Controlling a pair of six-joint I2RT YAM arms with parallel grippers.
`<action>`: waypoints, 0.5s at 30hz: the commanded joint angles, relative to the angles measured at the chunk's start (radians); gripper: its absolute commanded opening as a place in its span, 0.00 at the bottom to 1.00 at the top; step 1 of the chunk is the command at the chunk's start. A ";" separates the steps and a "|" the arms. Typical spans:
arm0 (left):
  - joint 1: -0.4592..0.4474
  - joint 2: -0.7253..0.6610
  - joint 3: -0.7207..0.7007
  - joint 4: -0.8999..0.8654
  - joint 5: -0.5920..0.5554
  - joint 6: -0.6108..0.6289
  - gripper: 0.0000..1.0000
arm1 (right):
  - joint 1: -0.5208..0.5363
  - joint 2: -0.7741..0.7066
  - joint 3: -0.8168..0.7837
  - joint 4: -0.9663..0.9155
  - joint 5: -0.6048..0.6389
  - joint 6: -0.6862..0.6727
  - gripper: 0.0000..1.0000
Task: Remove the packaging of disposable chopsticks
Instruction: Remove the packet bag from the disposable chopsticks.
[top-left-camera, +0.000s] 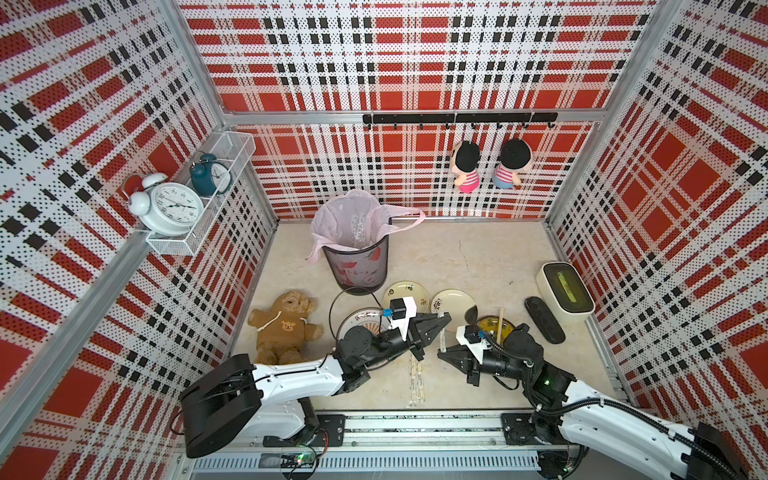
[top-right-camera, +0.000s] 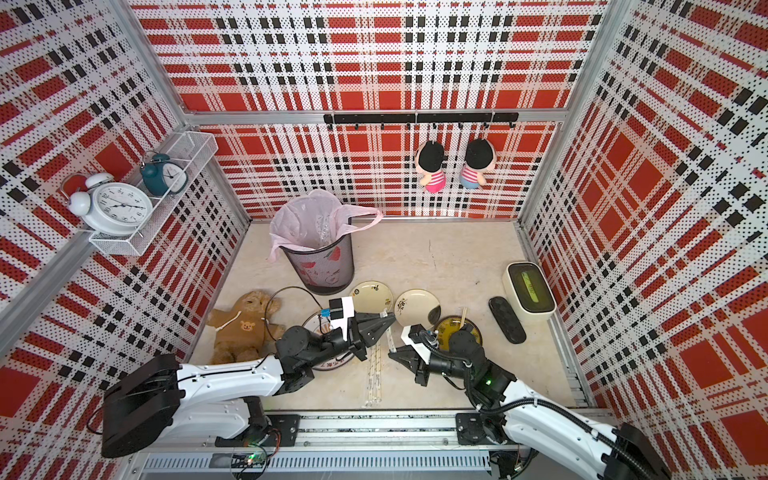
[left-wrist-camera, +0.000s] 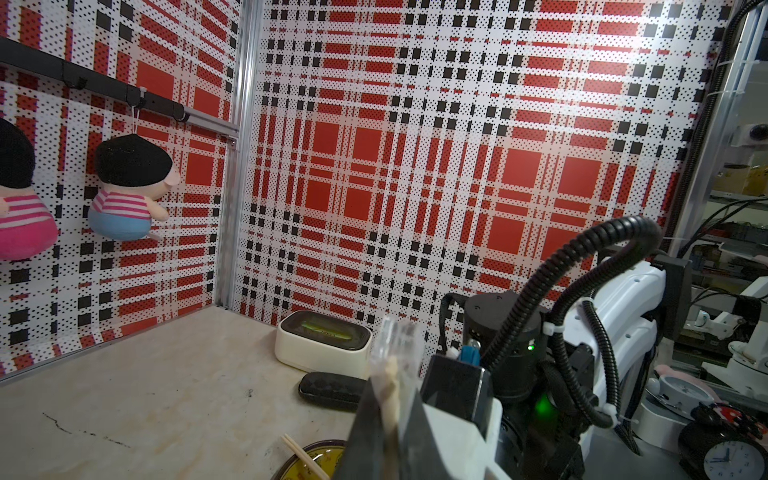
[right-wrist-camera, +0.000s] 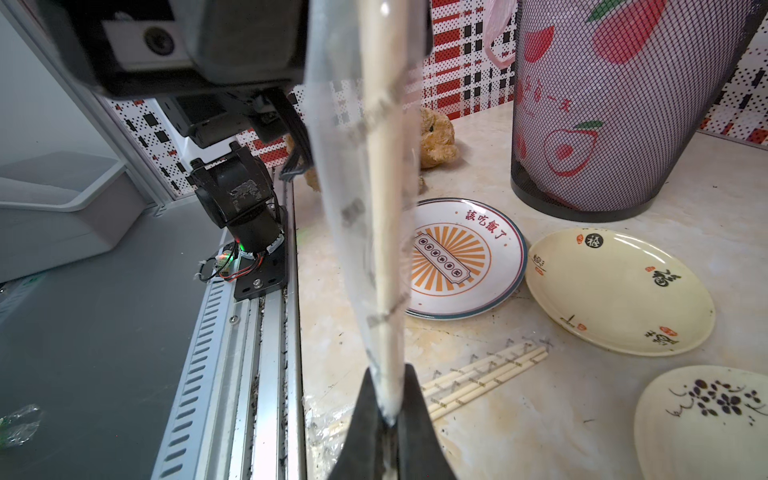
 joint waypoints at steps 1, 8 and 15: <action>-0.004 0.056 -0.073 -0.326 0.013 0.027 0.06 | 0.003 -0.052 0.124 0.323 -0.009 -0.038 0.00; 0.001 0.071 -0.089 -0.324 -0.014 0.019 0.11 | 0.003 -0.105 0.115 0.314 0.012 -0.041 0.00; -0.009 0.093 -0.084 -0.322 -0.024 0.012 0.05 | 0.003 -0.105 0.140 0.295 -0.004 -0.047 0.00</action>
